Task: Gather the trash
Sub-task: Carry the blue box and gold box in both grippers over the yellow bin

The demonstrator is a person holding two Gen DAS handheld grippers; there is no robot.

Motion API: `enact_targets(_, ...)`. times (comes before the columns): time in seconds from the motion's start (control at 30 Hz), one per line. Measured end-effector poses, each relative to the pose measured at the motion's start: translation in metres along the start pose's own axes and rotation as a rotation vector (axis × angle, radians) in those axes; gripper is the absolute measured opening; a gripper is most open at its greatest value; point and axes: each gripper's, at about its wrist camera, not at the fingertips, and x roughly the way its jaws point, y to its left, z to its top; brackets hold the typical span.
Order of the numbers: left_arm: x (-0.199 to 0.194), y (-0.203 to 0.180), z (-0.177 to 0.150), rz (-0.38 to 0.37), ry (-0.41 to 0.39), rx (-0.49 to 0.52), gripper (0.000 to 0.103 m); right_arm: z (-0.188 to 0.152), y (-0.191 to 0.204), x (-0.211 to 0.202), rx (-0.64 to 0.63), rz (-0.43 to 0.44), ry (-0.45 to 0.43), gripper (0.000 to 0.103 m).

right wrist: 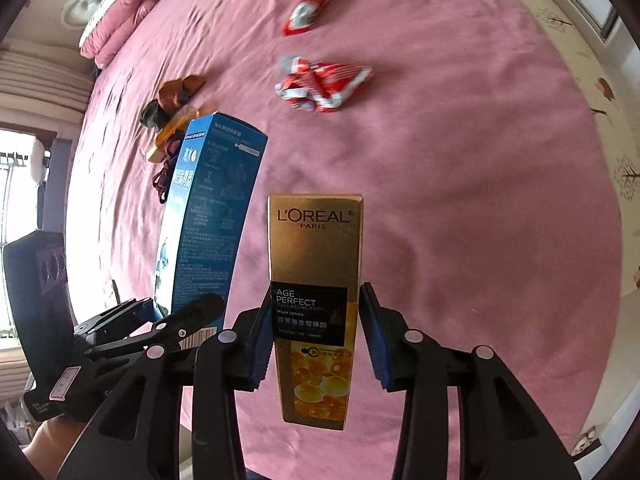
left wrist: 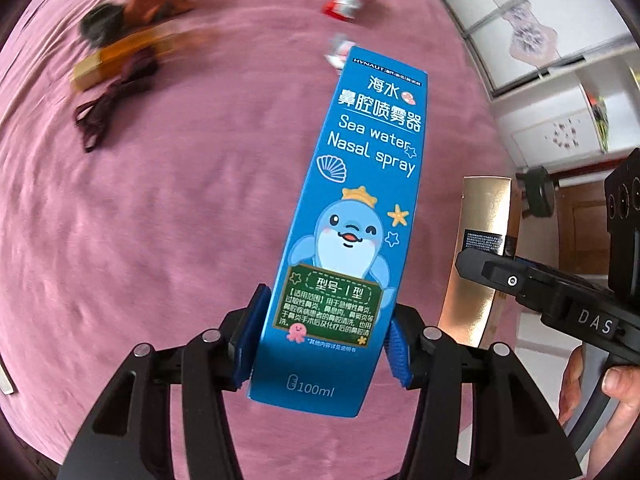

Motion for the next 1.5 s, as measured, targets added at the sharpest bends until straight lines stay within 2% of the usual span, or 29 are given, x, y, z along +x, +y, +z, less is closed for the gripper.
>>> enact_targets(0.2,0.006,-0.067,-0.011,-0.005,0.002,0.084,0.052,-0.018,-0.046,-0.036,0.026,-0.008,-0.042,0.039)
enact_targets(0.43,0.022,-0.146,-0.019,-0.019,0.022,0.188,0.052,-0.034,-0.118,-0.085,0.096,-0.021,-0.107,0.039)
enact_targets(0.77,0.068,-0.261,-0.015,-0.05,0.095,0.343,0.052,-0.048,-0.223,-0.134,0.252,-0.045,-0.186,0.038)
enact_targets(1.1,0.111,-0.336,0.003,-0.057,0.158,0.457,0.052,-0.052,-0.315,-0.165,0.362,-0.092,-0.235,0.038)
enact_targets(1.37,0.145,-0.389,0.024,-0.056,0.171,0.519,0.052,-0.037,-0.366,-0.168,0.394,-0.128,-0.233,0.038)
enact_targets(1.5,0.153,-0.412,0.033,-0.064,0.162,0.555,0.053,-0.028,-0.38,-0.172,0.394,-0.126,-0.249,0.038)
